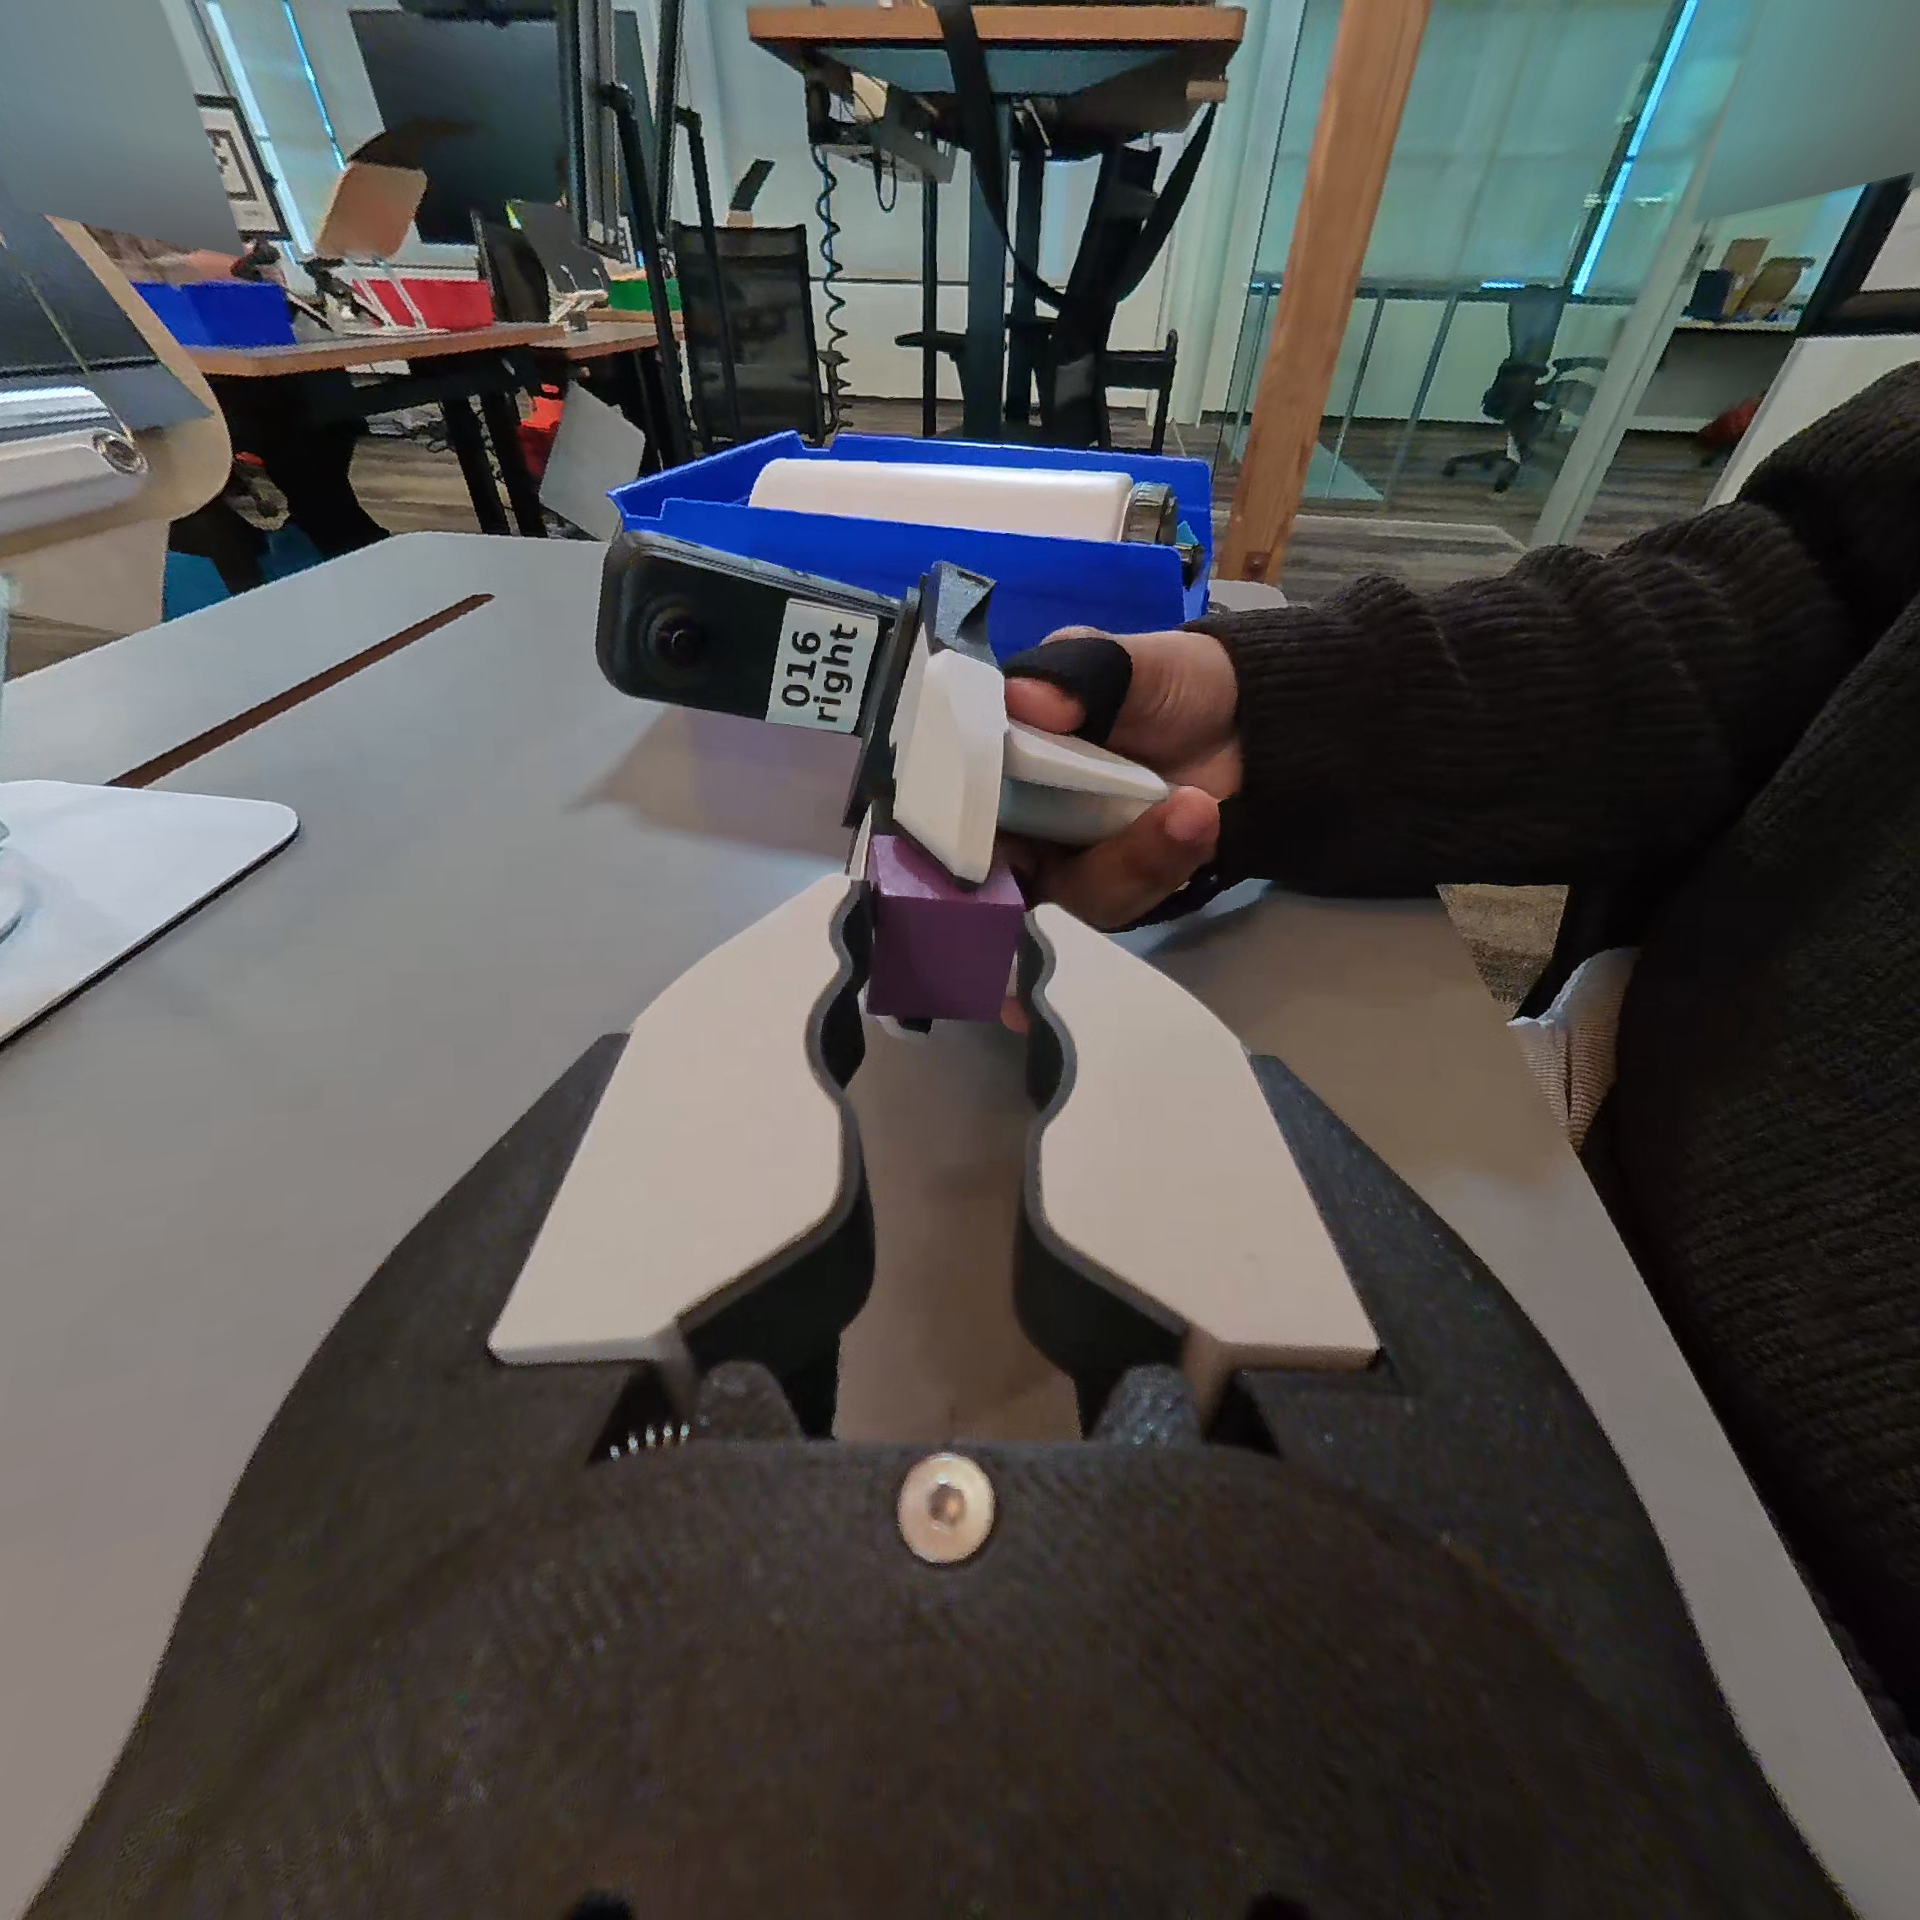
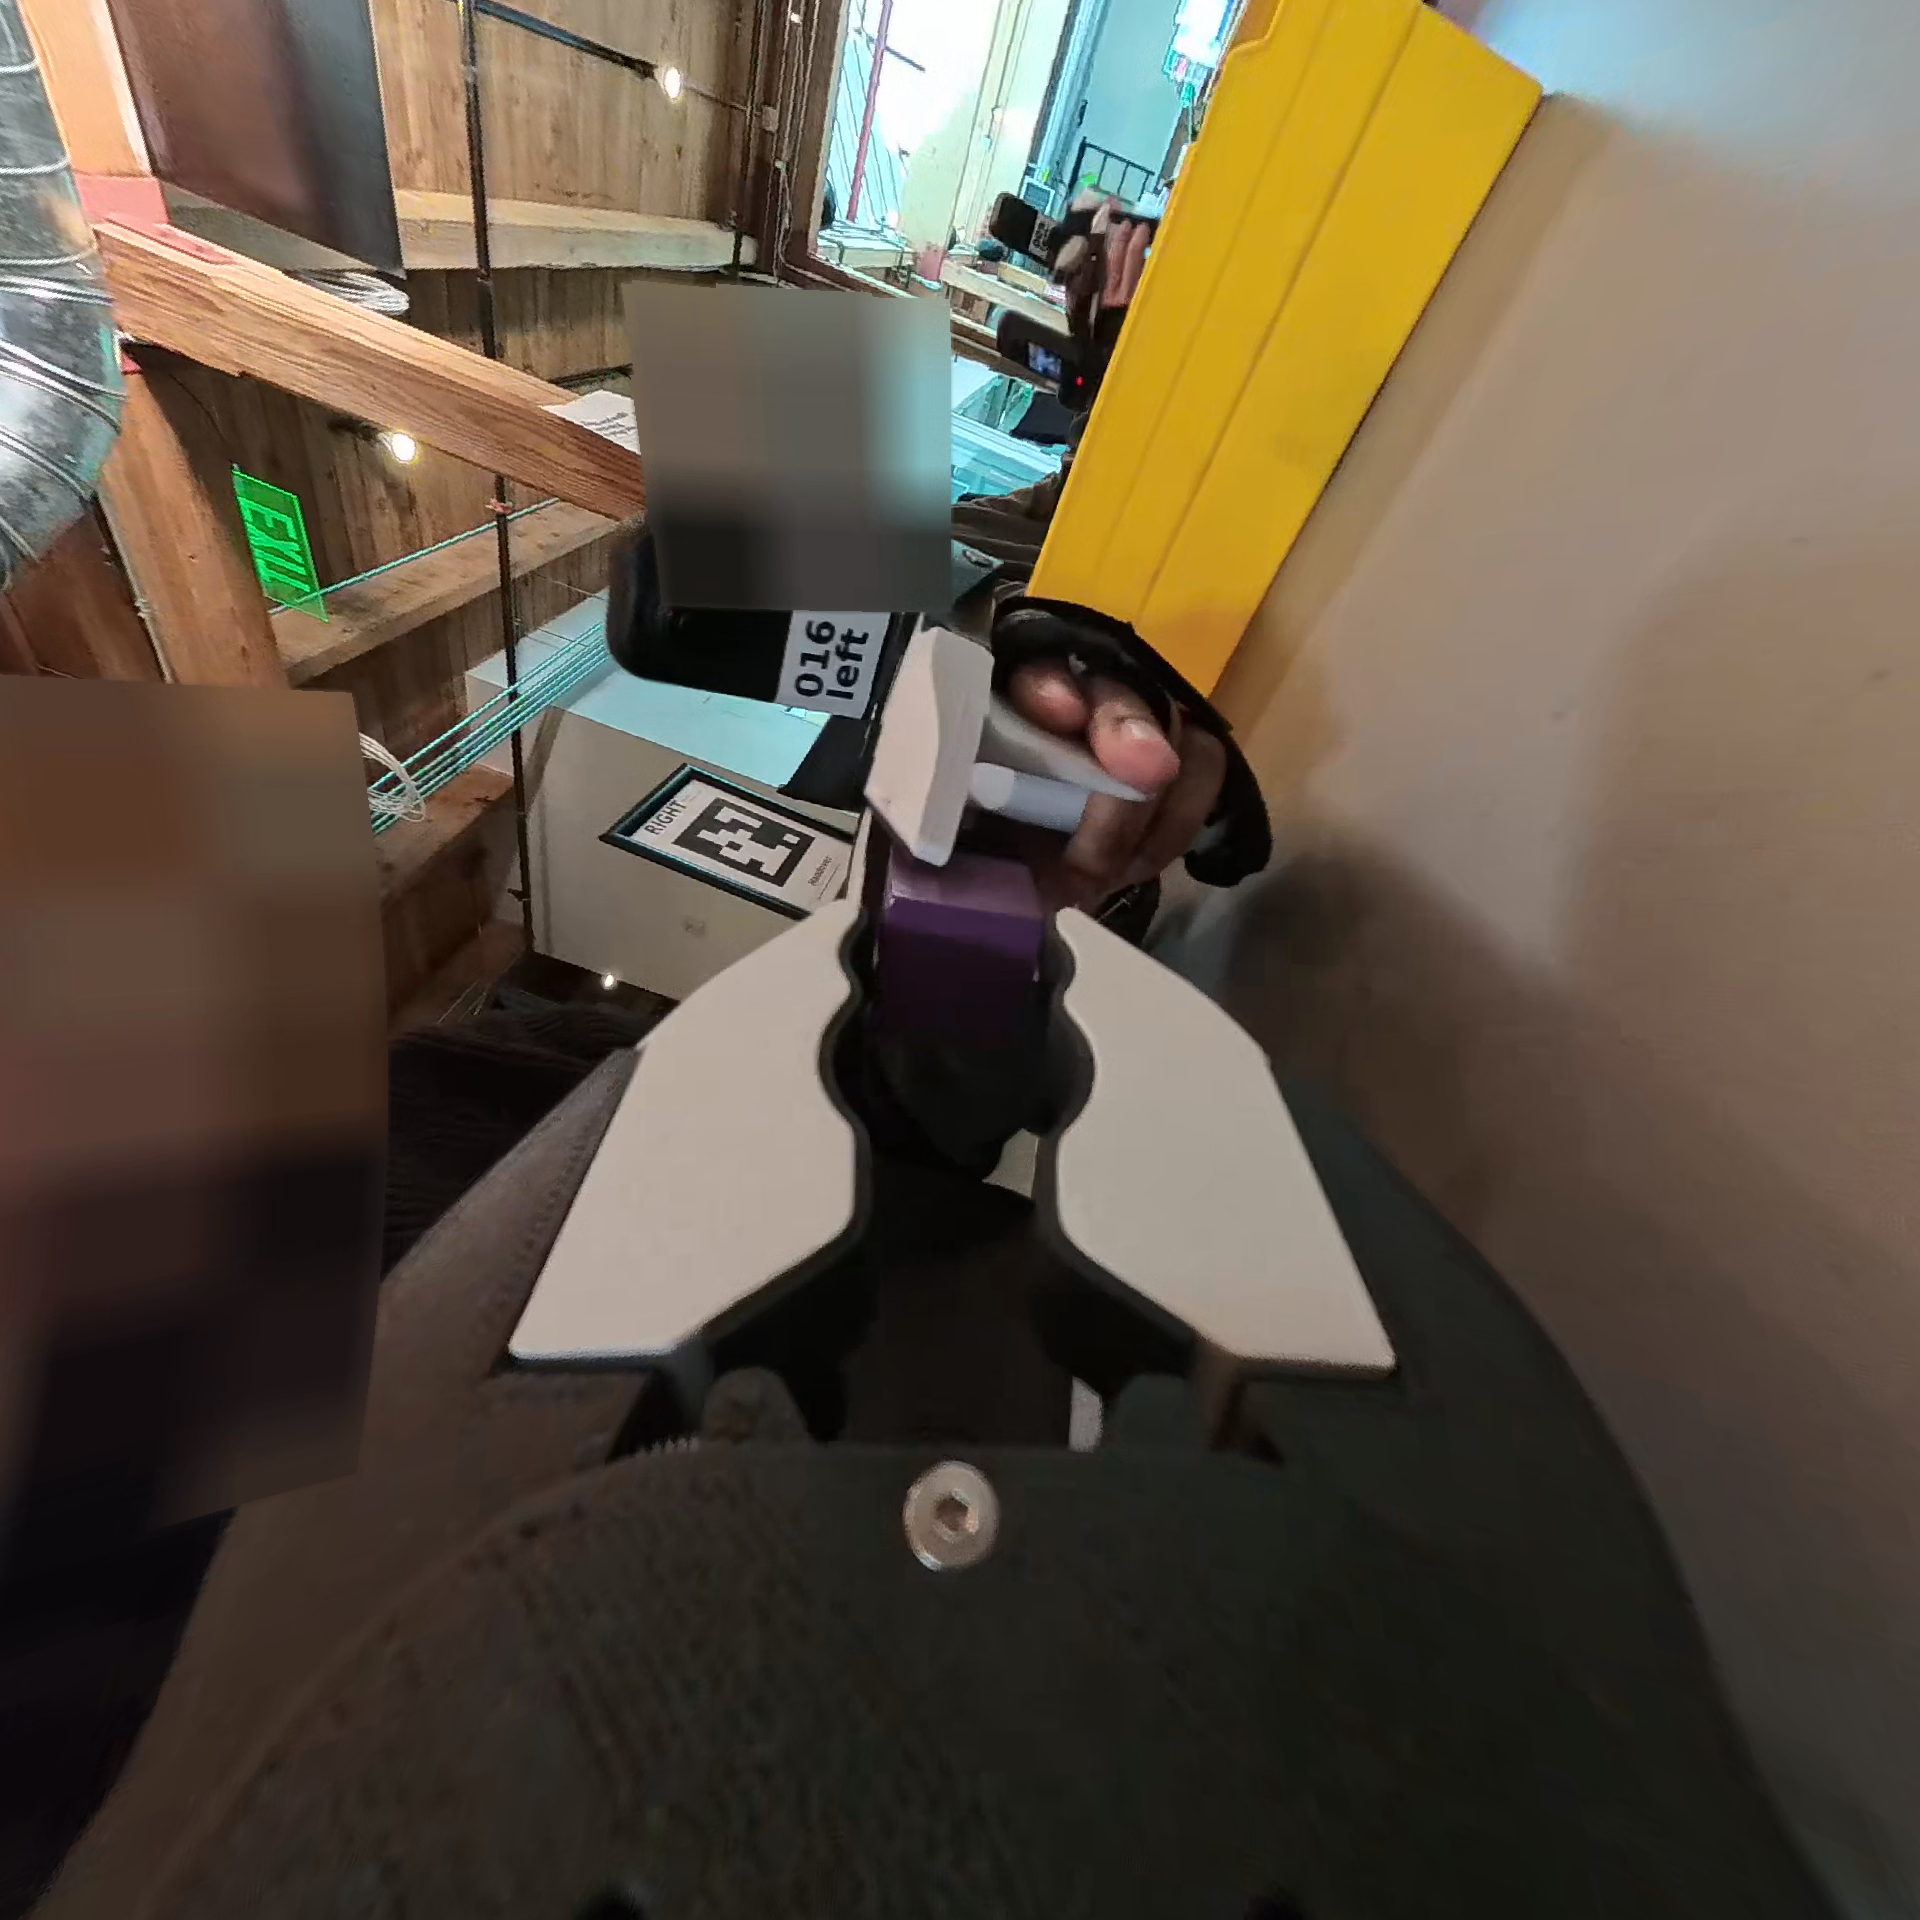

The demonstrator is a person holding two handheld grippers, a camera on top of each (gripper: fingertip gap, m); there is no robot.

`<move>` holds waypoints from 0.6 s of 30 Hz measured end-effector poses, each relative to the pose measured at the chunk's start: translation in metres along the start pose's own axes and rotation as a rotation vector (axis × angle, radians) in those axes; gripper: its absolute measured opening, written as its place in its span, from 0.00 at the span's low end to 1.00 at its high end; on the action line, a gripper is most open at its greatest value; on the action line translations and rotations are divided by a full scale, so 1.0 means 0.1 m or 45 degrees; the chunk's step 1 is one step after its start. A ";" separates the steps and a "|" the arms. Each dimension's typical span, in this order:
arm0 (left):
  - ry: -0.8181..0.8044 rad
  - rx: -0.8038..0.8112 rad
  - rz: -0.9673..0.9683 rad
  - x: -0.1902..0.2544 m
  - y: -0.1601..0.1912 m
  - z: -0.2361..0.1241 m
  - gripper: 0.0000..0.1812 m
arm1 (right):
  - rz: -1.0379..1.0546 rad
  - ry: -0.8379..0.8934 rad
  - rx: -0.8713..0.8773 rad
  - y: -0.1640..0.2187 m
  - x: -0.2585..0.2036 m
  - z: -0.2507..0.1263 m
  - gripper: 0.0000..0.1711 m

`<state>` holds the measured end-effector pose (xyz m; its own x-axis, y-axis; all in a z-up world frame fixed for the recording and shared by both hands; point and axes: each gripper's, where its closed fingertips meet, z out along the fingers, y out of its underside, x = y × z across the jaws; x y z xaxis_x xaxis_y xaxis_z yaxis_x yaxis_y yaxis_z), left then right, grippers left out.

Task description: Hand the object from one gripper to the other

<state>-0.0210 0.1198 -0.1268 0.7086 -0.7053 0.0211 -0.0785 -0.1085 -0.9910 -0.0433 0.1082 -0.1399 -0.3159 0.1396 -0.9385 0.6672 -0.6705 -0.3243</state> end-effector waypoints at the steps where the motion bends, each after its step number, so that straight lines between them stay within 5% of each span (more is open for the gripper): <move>1: -0.004 0.000 -0.008 -0.01 0.00 0.00 0.16 | -0.003 0.003 0.006 -0.01 0.00 0.00 0.18; 10: -0.048 0.147 -0.234 -0.18 -0.11 -0.11 0.29 | -0.321 0.049 0.176 -0.23 -0.16 -0.12 0.17; 18: 0.118 0.440 -0.659 -0.30 -0.34 -0.34 0.27 | -1.259 0.383 0.202 -0.25 -0.22 -0.08 0.17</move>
<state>-0.0635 0.1213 -0.0894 0.5290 -0.6817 0.5054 0.5005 -0.2303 -0.8345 -0.0475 0.1273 -0.1118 -0.4772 0.8392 -0.2609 0.0993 -0.2435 -0.9648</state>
